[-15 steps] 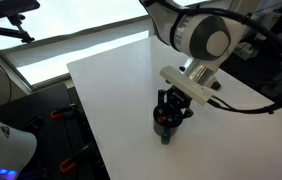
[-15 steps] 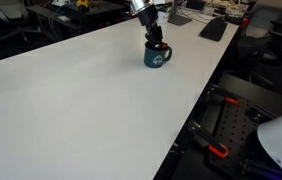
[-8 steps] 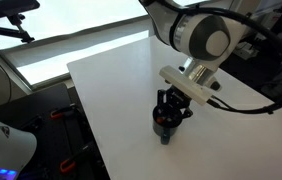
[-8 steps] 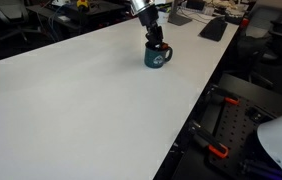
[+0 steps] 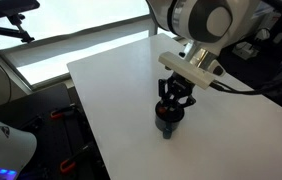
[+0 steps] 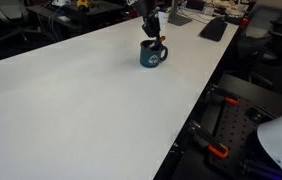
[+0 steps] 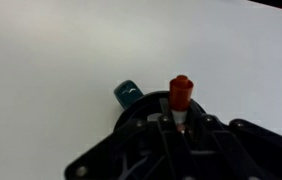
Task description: Put the marker on the table
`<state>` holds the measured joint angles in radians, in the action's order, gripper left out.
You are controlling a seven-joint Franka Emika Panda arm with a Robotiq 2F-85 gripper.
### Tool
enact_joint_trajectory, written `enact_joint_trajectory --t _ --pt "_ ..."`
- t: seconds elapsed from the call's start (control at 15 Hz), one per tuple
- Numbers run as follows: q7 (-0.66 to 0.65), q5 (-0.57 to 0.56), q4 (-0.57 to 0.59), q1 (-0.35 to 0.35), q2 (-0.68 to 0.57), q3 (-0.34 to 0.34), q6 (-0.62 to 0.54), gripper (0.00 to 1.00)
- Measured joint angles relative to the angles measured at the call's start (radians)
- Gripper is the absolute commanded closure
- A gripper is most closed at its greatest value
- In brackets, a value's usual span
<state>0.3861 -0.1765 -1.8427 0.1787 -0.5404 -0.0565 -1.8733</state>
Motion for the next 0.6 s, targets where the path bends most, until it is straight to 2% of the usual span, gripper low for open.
enact_joint_trajectory --t 0.4,0.6 --pt "-0.044 0.005 0.007 -0.067 0.146 0.030 0.207 0.95" --pt "-0.088 0.011 -0.014 -0.112 0.246 0.069 0.165 0.95"
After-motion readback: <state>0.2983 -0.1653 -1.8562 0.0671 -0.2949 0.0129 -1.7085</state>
